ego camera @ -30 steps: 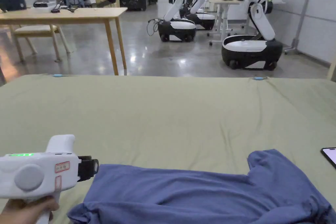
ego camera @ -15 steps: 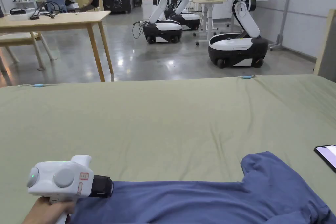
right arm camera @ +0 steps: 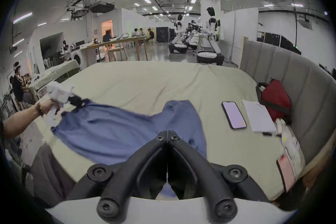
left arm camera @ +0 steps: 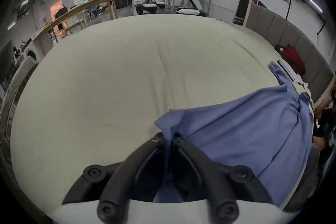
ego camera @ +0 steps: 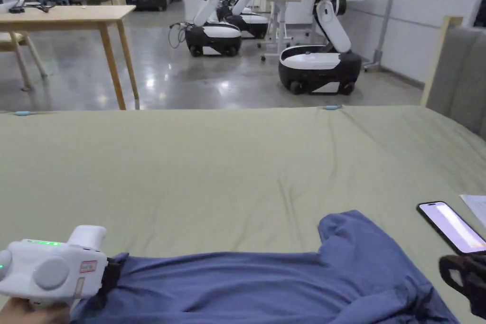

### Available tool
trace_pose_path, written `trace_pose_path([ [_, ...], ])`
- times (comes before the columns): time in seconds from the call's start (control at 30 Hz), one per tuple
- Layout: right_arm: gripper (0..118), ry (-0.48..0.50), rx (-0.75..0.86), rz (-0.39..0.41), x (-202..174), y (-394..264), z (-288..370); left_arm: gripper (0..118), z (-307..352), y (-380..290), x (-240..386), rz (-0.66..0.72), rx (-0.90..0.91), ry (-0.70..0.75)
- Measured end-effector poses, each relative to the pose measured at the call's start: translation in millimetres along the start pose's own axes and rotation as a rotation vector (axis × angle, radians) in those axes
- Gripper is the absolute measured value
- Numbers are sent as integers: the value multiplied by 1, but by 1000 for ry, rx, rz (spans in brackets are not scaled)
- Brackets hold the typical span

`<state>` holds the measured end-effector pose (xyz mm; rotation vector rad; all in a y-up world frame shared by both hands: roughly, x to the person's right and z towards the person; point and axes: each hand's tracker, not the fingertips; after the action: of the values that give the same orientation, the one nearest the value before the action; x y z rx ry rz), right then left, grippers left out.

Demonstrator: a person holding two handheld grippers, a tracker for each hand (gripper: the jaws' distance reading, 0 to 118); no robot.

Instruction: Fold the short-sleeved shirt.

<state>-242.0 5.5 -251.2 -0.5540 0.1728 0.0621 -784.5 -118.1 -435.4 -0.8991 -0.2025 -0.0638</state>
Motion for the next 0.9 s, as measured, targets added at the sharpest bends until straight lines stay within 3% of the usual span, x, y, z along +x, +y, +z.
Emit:
trace_pose_path([
  [0.13, 0, -48, -195, 4, 38, 38, -115, 6, 6, -2, 2, 14, 8, -9],
  [0.2, 3, -37, -301, -52, 63, 37, -167, 6, 7, -2, 3, 13, 7, -11],
  [0.23, 18, -41, -329, -88, 69, 35, -186, 6, 8, -2, 4, 16, 2, -16],
  [0.27, 48, -37, -346, -100, 75, 32, -203, 6, 9, -2, 4, 18, 4, -18],
  [0.3, 93, -36, -379, -104, 79, 28, -217, 6, 10, -2, 4, 27, 8, -21],
  [0.33, 110, -56, -423, -107, 83, 23, -229, 6, 10, -2, 4, 37, 12, -24],
  [0.47, 103, -121, -466, -91, 86, 16, -250, 6, 9, -3, 5, 43, -3, -37],
  [0.5, 95, -116, -493, -83, 85, 15, -254, 6, 9, -2, 6, 38, -6, -34],
  [0.7, 5, -61, -571, 37, 56, 20, -258, 6, 9, -3, 8, 37, -12, -34],
  [0.8, 3, -100, -576, 97, 48, 22, -257, 6, 15, -6, 14, 40, -14, -36],
  [0.9, 3, -109, -532, 82, 50, 28, -244, 6, 26, -8, 15, 55, -6, -46],
])
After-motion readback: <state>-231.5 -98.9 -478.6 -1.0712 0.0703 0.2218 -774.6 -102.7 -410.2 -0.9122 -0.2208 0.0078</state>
